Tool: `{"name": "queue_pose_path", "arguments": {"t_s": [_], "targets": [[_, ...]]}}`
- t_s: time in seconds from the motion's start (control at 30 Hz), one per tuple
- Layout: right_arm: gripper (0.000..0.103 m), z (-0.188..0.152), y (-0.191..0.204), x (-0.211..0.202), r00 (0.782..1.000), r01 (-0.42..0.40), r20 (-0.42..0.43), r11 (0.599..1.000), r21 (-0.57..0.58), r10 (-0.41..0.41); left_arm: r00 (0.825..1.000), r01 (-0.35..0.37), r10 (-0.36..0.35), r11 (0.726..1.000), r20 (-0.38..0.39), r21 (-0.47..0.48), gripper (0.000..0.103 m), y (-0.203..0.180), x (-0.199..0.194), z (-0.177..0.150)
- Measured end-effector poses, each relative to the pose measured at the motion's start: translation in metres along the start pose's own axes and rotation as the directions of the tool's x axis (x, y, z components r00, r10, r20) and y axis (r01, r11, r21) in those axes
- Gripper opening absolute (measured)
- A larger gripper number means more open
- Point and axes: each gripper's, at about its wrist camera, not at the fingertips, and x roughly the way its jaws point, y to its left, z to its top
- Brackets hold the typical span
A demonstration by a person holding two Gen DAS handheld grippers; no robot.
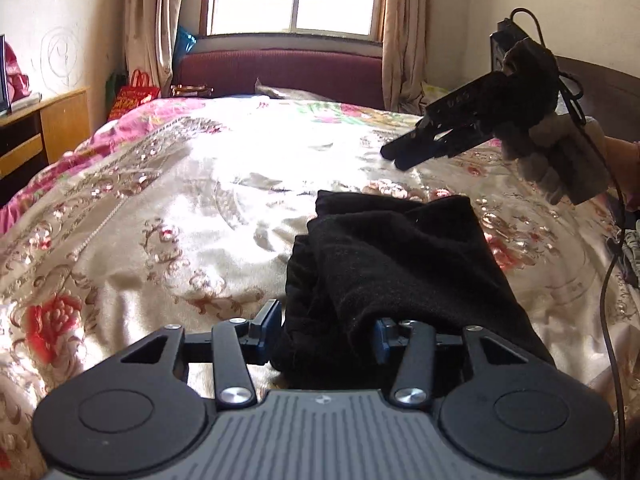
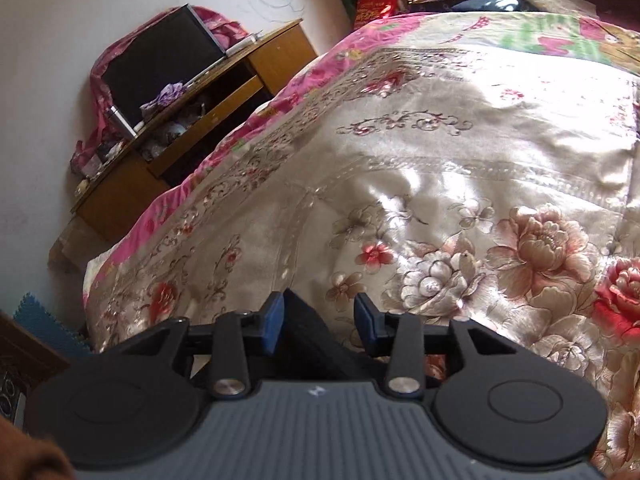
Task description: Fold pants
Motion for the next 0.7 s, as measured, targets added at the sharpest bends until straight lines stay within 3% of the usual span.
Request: {"name": "queue_pose_path", "arguments": {"t_s": [0.17,0.3,0.5,0.57,0.63,0.7], "targets": [[0.040,-0.016,0.036,0.040,0.986,-0.062,-0.161,0.984,-0.170,0.035,0.998,-0.029,0.025,0.997,0.055,0.073,0.060,-0.011,-0.006,0.007],[0.041,-0.017,0.036,0.067,0.970,-0.097,-0.238,0.975,-0.201,0.047,0.999,-0.050,0.050,0.997,0.000,0.063,0.061,0.002,-0.005,-0.001],[0.049,-0.006,0.031,0.072,0.950,-0.146,-0.303,0.962,-0.232,0.071,0.997,-0.038,0.042,0.998,-0.069,0.050,0.062,0.017,-0.005,-0.017],[0.056,-0.005,0.026,0.085,0.916,-0.189,-0.391,0.959,-0.211,0.094,0.998,-0.031,0.033,0.999,-0.057,0.029,0.064,0.020,-0.008,-0.016],[0.057,-0.003,0.021,0.091,0.895,-0.225,-0.426,0.959,-0.173,0.133,0.999,-0.030,0.031,0.999,-0.040,0.023,0.067,0.023,-0.011,-0.012],[0.056,0.003,0.013,0.088,0.870,-0.302,-0.426,0.951,-0.068,0.246,0.998,-0.033,0.034,0.999,-0.044,0.034,0.071,0.023,-0.010,-0.013]]}}
